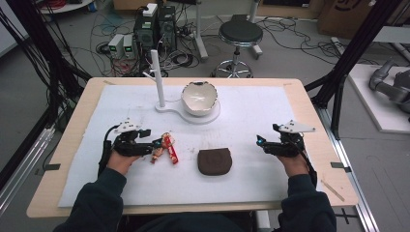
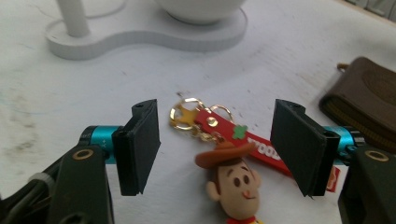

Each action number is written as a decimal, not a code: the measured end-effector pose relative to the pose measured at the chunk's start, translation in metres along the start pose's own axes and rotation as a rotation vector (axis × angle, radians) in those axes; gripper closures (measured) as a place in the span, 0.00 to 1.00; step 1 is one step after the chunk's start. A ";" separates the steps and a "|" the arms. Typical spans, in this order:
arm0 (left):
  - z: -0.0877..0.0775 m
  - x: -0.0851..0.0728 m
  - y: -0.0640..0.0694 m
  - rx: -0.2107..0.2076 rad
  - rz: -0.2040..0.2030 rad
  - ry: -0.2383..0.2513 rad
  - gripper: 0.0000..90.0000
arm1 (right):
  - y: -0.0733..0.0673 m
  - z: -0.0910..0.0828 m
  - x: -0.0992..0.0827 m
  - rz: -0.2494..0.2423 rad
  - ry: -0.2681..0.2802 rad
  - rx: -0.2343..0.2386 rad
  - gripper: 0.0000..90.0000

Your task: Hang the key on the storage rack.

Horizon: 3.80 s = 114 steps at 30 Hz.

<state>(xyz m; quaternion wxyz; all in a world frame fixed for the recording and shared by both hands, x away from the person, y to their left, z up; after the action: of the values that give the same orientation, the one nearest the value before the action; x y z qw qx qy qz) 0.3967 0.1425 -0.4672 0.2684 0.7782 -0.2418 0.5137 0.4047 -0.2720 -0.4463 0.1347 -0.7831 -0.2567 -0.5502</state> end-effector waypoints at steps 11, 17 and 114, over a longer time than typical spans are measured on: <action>0.016 -0.025 0.006 0.028 0.072 -0.171 0.26 | -0.003 0.002 -0.002 0.000 -0.015 0.005 0.24; 0.018 -0.032 0.007 0.049 0.145 -0.233 0.28 | -0.003 0.002 -0.003 0.000 -0.020 0.005 0.24; 0.006 0.144 -0.087 0.202 -0.026 0.154 0.62 | 0.000 0.003 -0.004 0.026 -0.019 0.019 0.24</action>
<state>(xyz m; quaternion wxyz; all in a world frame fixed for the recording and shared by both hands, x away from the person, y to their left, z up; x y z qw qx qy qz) 0.5086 0.1883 -0.3502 0.2132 0.7627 -0.1575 0.5900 0.4064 -0.2715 -0.4508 0.1468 -0.7903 -0.2532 -0.5383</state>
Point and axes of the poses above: each handheld gripper's, and its own axes: z roughly forward along the jaws, x roughly out of its top, y roughly to its right, the point moved 8 cm from there along z, roughly forward along the jaws, and after that the axes turned 10 degrees about y, right-handed, at the moved point
